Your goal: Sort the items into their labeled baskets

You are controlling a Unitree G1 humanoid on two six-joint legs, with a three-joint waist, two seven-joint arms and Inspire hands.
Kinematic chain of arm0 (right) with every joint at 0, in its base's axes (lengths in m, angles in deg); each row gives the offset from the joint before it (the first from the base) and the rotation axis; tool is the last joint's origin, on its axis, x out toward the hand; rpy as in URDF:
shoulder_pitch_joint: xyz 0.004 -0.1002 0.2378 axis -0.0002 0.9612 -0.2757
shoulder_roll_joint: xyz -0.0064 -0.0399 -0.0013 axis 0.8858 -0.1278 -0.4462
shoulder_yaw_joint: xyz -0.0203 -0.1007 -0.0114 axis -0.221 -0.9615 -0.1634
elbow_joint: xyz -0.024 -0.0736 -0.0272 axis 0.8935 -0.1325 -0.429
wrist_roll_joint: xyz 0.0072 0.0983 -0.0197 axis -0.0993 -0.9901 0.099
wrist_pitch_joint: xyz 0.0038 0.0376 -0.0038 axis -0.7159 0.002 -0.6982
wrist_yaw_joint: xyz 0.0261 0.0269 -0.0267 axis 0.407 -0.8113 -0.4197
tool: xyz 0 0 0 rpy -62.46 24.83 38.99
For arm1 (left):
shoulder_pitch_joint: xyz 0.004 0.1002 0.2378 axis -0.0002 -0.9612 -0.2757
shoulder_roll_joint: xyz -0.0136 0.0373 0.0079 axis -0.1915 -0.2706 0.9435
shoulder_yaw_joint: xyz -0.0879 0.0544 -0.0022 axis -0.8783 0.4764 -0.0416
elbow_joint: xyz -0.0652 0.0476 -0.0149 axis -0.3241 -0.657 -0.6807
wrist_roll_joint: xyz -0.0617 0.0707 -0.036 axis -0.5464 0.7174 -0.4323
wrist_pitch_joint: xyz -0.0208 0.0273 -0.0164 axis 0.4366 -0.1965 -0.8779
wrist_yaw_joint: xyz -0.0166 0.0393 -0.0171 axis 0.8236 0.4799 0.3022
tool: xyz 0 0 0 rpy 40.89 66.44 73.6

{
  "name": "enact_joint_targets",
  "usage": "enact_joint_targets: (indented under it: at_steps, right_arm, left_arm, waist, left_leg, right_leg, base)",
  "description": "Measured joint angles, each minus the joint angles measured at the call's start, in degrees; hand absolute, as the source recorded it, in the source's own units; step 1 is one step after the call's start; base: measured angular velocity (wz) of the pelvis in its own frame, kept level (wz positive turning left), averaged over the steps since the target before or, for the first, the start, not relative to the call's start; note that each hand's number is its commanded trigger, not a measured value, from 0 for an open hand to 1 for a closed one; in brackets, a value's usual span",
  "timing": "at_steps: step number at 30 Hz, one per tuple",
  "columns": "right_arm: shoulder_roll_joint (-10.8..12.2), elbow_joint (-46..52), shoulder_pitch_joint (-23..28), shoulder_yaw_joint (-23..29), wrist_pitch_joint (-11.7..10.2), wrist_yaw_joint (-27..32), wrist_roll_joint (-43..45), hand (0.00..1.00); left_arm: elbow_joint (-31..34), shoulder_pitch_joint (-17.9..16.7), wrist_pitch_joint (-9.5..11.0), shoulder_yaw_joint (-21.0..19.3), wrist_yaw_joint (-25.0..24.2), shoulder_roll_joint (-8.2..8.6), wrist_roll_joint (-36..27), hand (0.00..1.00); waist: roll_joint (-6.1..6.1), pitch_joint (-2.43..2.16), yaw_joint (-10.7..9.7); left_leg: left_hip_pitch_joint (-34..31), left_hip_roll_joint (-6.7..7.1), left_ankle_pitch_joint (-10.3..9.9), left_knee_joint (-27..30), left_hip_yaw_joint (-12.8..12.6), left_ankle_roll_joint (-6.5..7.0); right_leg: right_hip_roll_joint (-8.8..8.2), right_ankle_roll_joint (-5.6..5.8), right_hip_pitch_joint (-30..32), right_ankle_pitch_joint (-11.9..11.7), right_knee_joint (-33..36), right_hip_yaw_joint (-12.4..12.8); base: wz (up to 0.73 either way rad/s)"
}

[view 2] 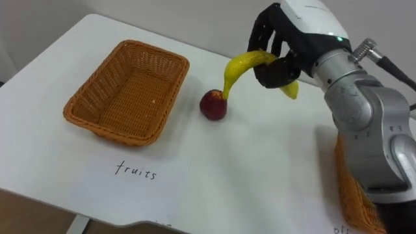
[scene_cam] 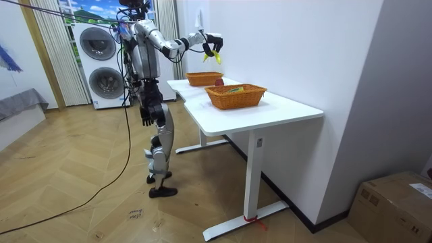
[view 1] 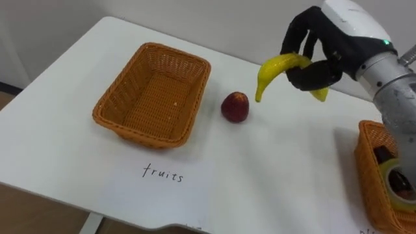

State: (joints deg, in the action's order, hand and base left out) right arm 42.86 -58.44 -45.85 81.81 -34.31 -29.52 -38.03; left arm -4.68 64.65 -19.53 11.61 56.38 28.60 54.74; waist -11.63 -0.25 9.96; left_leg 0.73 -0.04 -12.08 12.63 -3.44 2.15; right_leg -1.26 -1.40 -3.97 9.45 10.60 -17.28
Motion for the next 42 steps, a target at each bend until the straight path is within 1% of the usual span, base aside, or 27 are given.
enact_joint_targets:
  at_steps: [5, 6, 7, 9, 12, 14, 17, 20, 22, 23, 25, 27, 28, 29, 30, 31, 33, 35, 37, 39, 40, 42]
  right_arm:
    - [0.0, 1.3, -0.1, 0.0, -0.1, 0.0, 0.0, 1.0]
    - [0.0, 1.3, -0.1, 0.0, -0.1, 0.0, 0.0, 1.0]
    - [0.0, 1.3, -0.3, 0.0, -0.1, 0.0, 0.0, 1.0]
    - [0.0, 1.3, -0.5, 0.0, 0.0, 0.0, 0.1, 1.0]
    - [0.2, 1.5, -0.5, 0.0, 0.3, -0.1, 0.0, 1.0]
    - [0.8, 1.5, -0.6, 0.0, 0.3, -0.4, 0.0, 1.0]
    - [2.8, 1.5, -1.0, -0.2, 0.3, -0.5, 0.1, 1.0]
    - [3.0, 1.3, -1.1, -0.8, 0.2, -0.5, 0.4, 1.0]
    - [3.0, 1.3, -1.2, -1.4, 0.2, -0.5, 1.2, 1.0]
    - [3.0, 1.1, -1.4, -2.5, 0.4, -0.5, 1.6, 1.0]
    - [3.1, 0.8, -2.5, -5.4, 0.7, -0.7, 2.5, 1.0]
    - [4.8, 0.1, -3.4, -7.7, 0.7, -0.9, 2.4, 1.0]
    - [5.8, -0.3, -3.4, -8.1, 0.7, -0.9, 2.4, 1.0]
    - [6.2, -0.5, -3.5, -8.3, 0.8, -0.9, 2.4, 1.0]
    - [6.6, -0.9, -3.8, -9.1, 0.8, -0.9, 2.4, 1.0]
    - [6.6, -1.1, -4.1, -9.6, 0.8, -0.9, 2.4, 1.0]
    - [7.9, -1.1, -4.4, -9.9, 0.7, -0.7, 2.3, 1.0]
    - [8.1, -1.1, -4.4, -9.9, 0.7, -0.5, 2.0, 1.0]
    - [8.4, -1.1, -4.4, -9.9, 0.7, -0.1, 1.9, 1.0]
    - [8.9, -1.2, -4.4, -9.9, 0.6, 0.3, 1.9, 1.0]
    - [9.0, -1.2, -4.4, -9.9, 0.5, 0.6, 1.9, 1.0]
    - [9.4, -1.2, -4.4, -10.0, 0.5, 1.2, 2.0, 1.0]
  left_arm:
    - [-0.1, -0.1, 0.0, -0.2, -0.5, 0.01, 0.0, 0.0]
    - [-0.1, -0.1, 0.0, -0.1, -0.6, 0.04, 0.0, 0.0]
    - [-0.1, -0.1, 0.0, -0.1, -0.7, 0.06, 0.1, 0.0]
    - [-0.1, -0.2, 0.0, -0.1, -0.9, 0.12, 0.1, 0.0]
    - [0.0, -0.2, -0.1, -0.1, -0.9, 0.19, 0.3, 0.0]
    - [0.2, -0.3, -0.1, -0.1, -0.9, 0.14, 0.4, 0.0]
    - [0.4, -0.2, -0.1, -0.1, -0.9, 0.08, 0.4, 0.0]
    - [0.4, 0.2, 0.0, -0.1, -0.7, -0.01, 0.5, 0.0]
    - [0.4, 0.1, 0.0, 0.0, -0.7, -0.25, 1.3, 0.0]
    - [0.4, 0.0, 0.0, 0.1, -0.6, -0.49, 1.4, 0.0]
    - [0.5, -0.3, 0.0, 0.1, -0.7, -0.62, 1.4, 0.0]
    - [0.3, -0.5, 0.0, 0.1, -0.7, -0.57, 1.3, 0.0]
    - [0.1, -0.4, 0.0, 0.1, -0.7, -0.62, 1.4, 0.0]
    - [0.1, -0.4, 0.0, 0.1, -0.8, -0.66, 1.4, 0.0]
    - [0.1, -0.5, 0.0, 0.1, -0.8, -0.68, 1.4, 0.0]
    - [0.1, -0.5, 0.0, 0.1, -0.9, -0.67, 1.4, 0.0]
    - [0.1, -0.7, 0.0, 0.1, -0.9, -0.69, 1.4, 0.0]
    - [0.1, -0.8, 0.0, 0.0, -1.0, -0.75, 1.4, 0.0]
    - [0.1, -1.0, -0.1, 0.0, -1.2, -0.71, 1.4, 0.0]
    - [-0.2, -1.1, -0.1, 0.0, -1.5, -0.7, 1.6, 0.0]
    - [-0.2, -1.1, -0.1, 0.0, -1.7, -0.65, 1.6, 0.0]
    - [-0.2, -1.2, -0.1, 0.1, -1.9, -0.67, 1.6, 0.0]
  waist:
    - [0.08, 0.16, 0.7]
    - [0.15, 0.28, 0.9]
    - [0.25, 0.58, 0.9]
    - [0.28, 0.62, 0.9]
    - [0.34, 0.66, 1.2]
    - [0.34, 0.66, 1.5]
    - [0.43, 0.73, 2.0]
    - [0.54, 0.87, 3.2]
    - [0.31, 1.1, 4.1]
    - [0.04, 1.23, 4.6]
    - [-0.28, 1.25, 4.7]
    - [-0.52, 1.23, 5.2]
    - [-0.7, 1.2, 6.1]
    - [-0.77, 1.19, 6.6]
    - [-0.81, 1.21, 7.5]
    - [-0.81, 1.21, 7.6]
    - [-0.79, 1.22, 8.2]
    - [-0.79, 1.22, 9.4]
    - [-0.76, 1.24, 9.5]
    - [-0.67, 1.31, 10.0]
    - [-0.58, 1.38, 10.3]
    - [-0.4, 1.51, 10.8]
  left_leg:
    - [0.2, 0.15, 0.0, 0.1, 0.6, 0.02]
    - [0.3, 0.18, 0.0, 0.1, 0.7, 0.02]
    - [0.5, 0.28, 0.0, 0.1, 1.0, 0.04]
    - [0.5, 0.47, 0.0, 0.1, 1.3, 0.06]
    - [0.4, 0.72, 0.0, 0.1, 1.9, 0.17]
    - [0.4, 0.76, 0.1, 0.1, 2.0, 0.19]
    - [0.4, 0.78, 0.0, 0.1, 2.2, 0.26]
    - [0.4, 0.81, 0.0, 0.0, 2.1, 0.28]
    - [0.7, 0.8, 0.0, -0.3, 2.1, 0.27]
    - [0.9, 0.76, 0.0, -0.4, 2.1, 0.25]
    - [0.9, 0.77, 0.0, -0.4, 2.3, 0.25]
    - [1.1, 0.82, 0.0, -0.3, 2.7, 0.27]
    - [1.2, 0.85, 0.0, -0.4, 2.7, 0.31]
    - [1.2, 0.85, 0.0, -0.4, 2.7, 0.34]
    - [1.4, 0.88, 0.0, -0.4, 2.8, 0.36]
    - [1.4, 0.92, -0.1, -0.4, 2.9, 0.38]
    - [1.4, 1.14, -0.1, -0.3, 4.2, 0.38]
    - [1.6, 1.16, -0.1, -0.3, 4.5, 0.39]
    - [1.5, 1.32, -0.1, 0.0, 5.5, 0.39]
    - [1.5, 1.52, -0.1, 0.1, 6.2, 0.39]
    - [1.4, 1.73, -0.1, 0.1, 6.6, 0.4]
    - [1.5, 1.8, -0.1, 0.2, 6.8, 0.41]
  right_leg:
    - [0.14, 0.03, -0.4, 0.0, 0.0, -0.1]
    - [0.14, 0.05, -0.6, 0.0, 0.0, -0.1]
    - [0.04, 0.16, -0.9, 0.1, 0.0, -0.2]
    - [-0.38, 0.37, -0.9, 0.3, 0.0, -0.2]
    - [-0.56, 0.49, -1.0, 0.3, 0.0, -0.5]
    - [-0.6, 0.5, -1.1, 0.3, 0.1, -0.6]
    - [-0.59, 0.5, -1.1, 0.3, 0.0, -0.5]
    - [-0.62, 0.59, -1.0, 0.4, 0.1, -0.5]
    - [-0.6, 0.7, -1.0, 0.5, 0.2, -0.4]
    - [-0.49, 0.71, -1.2, 0.5, 0.2, -0.4]
    - [-0.19, 0.73, -1.4, 0.5, 0.1, -0.4]
    - [-0.25, 0.73, -1.7, 0.5, 0.1, -0.9]
    - [-0.25, 0.73, -1.8, 0.5, 0.1, -0.9]
    - [-0.22, 0.73, -1.9, 0.5, 0.0, -0.8]
    - [-0.23, 0.73, -2.0, 0.5, 0.0, -0.4]
    - [-0.24, 0.73, -2.0, 0.5, 0.0, -0.4]
    - [-0.29, 0.74, -2.5, 0.5, 0.0, -0.5]
    - [-0.29, 0.75, -2.8, 0.5, -0.1, -0.9]
    - [-0.39, 0.77, -3.2, 0.5, -0.1, -1.8]
    - [-0.43, 0.97, -3.5, 0.6, -0.1, -2.1]
    - [-0.57, 1.25, -3.7, 0.8, -0.1, -2.2]
    - [-0.63, 1.36, -3.9, 0.9, -0.1, -2.3]
  base:
    - [0.05]
    - [0.05]
    - [0.07]
    - [0.07]
    - [0.09]
    - [0.05]
    - [0.0]
    - [0.0]
    - [-0.02]
    - [0.0]
    - [0.04]
    - [0.12]
    - [0.05]
    - [0.0]
    - [0.0]
    - [0.12]
    - [0.26]
    - [0.18]
    - [0.22]
    - [0.18]
    - [0.15]
    - [0.08]
